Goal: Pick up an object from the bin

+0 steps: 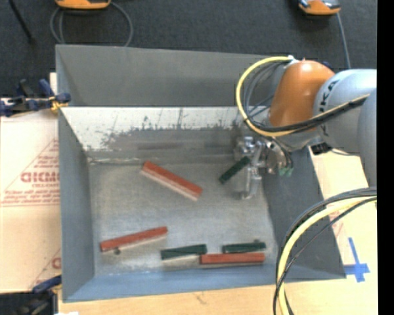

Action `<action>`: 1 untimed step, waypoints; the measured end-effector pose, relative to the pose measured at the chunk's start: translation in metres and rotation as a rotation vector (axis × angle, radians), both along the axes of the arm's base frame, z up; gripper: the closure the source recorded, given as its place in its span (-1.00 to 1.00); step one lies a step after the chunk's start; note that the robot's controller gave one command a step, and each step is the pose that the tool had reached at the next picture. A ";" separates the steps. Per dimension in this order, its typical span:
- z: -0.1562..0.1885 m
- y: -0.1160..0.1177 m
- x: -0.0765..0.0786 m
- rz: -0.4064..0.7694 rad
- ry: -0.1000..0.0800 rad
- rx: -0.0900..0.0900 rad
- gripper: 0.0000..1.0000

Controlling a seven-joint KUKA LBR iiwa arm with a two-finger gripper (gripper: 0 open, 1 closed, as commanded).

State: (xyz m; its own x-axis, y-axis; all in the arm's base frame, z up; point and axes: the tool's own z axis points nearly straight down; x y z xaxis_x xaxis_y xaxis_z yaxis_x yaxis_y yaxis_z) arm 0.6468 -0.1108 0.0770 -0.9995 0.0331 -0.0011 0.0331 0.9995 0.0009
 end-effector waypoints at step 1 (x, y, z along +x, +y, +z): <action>0.005 -0.001 0.001 0.003 -0.005 -0.004 1.00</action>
Offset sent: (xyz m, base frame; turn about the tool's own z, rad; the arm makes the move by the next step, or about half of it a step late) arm 0.0000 0.0000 0.0000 0.0000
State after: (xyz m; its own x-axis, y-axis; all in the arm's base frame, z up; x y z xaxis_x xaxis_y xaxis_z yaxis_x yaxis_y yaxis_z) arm 0.6483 -0.1119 0.0816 -0.9995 0.0300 -0.0064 0.0300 0.9995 -0.0025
